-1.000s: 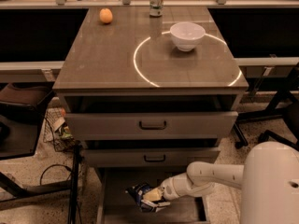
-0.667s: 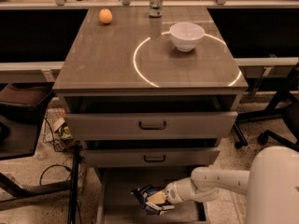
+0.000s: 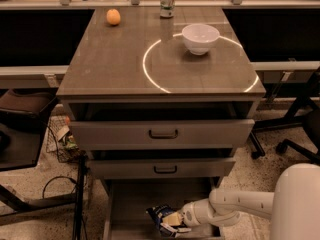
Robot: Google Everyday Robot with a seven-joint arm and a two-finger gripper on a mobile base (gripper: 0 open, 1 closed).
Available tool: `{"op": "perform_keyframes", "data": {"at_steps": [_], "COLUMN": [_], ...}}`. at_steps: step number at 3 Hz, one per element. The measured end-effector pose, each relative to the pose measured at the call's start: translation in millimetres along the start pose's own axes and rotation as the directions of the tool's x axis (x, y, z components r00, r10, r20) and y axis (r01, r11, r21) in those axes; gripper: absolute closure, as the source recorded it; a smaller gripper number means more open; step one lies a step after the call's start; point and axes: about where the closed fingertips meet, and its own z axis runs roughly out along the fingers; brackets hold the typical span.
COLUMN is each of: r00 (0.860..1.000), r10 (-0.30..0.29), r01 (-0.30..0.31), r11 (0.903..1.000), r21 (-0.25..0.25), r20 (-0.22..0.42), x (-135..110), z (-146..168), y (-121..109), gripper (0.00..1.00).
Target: Place blue chip bag into bottom drawer
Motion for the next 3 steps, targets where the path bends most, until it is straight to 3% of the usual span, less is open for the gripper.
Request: {"op": "perform_keyframes", "data": {"at_steps": [3], "r00": [0.997], "r10": [-0.026], "r01": [0.022], "r11": [0.9984], "r21": [0.052], "r20": [0.078], "x": [-10], "z": [17], "y": [-18], "gripper": [1.0]}}
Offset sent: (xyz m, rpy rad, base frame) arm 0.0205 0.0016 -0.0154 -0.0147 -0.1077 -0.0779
